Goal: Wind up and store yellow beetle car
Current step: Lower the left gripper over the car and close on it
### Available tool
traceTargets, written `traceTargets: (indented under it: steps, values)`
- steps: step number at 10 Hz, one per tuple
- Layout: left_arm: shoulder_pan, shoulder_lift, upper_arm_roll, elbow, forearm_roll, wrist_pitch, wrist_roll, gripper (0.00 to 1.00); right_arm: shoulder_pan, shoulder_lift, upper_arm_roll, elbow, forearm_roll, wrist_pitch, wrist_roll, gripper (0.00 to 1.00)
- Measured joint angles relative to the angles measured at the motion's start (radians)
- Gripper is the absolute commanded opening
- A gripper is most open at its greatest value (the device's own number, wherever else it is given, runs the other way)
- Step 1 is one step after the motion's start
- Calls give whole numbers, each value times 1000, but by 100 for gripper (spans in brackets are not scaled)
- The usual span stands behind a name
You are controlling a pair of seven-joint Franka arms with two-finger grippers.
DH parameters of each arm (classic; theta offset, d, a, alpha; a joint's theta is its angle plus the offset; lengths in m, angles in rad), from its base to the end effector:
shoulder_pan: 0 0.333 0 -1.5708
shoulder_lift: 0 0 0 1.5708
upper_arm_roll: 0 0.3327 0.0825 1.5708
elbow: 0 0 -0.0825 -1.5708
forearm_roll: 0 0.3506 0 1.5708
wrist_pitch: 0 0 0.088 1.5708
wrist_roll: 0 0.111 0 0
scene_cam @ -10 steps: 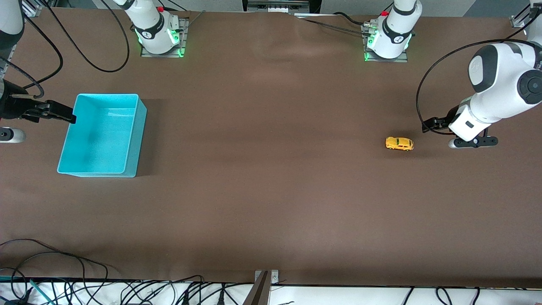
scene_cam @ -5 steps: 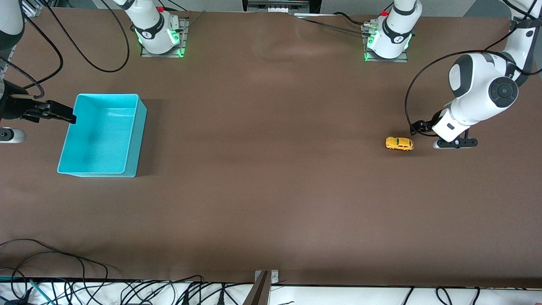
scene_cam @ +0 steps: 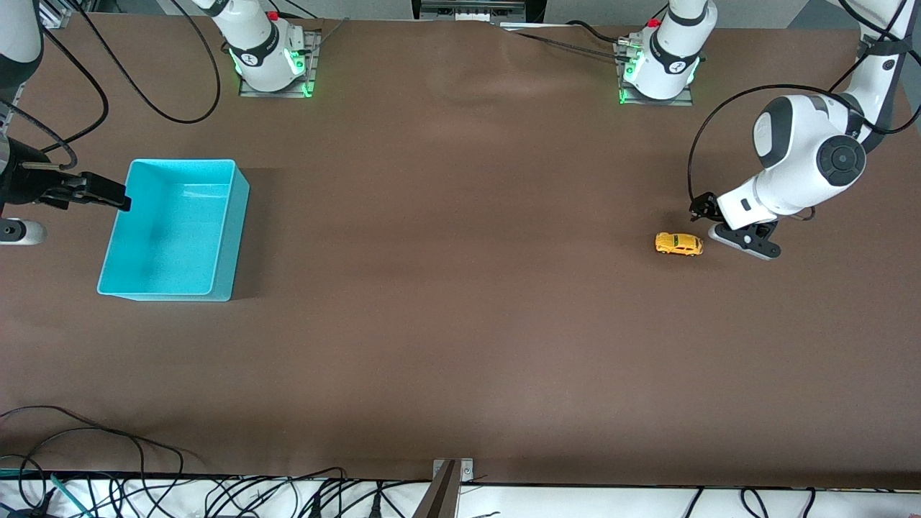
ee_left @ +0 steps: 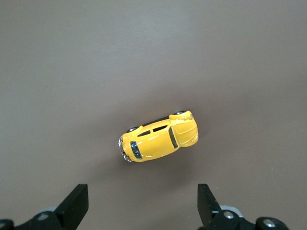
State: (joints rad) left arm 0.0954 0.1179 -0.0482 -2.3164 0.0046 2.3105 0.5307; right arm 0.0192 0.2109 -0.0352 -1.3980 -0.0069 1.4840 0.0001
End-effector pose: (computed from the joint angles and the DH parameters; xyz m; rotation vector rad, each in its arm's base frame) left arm 0.4847 0.0231 0.3198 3.0073 -0.7468 -0.1828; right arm 0.5772 -0.0077 0.5891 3.1221 -0.0249 -0.1952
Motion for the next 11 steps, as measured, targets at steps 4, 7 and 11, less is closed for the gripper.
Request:
traceTargets:
  steps: [4,7,11]
  values:
    - [0,29,-1,-3,2,30,400,100,0,2,0,0,0,2,0,100]
    - [-5,57,-2,-5,3,87,696,100,0,2,0,0,1,3,0,100]
    - [-29,99,-4,-13,26,165,1023,100,0,2,0,0,1,14,0,100]
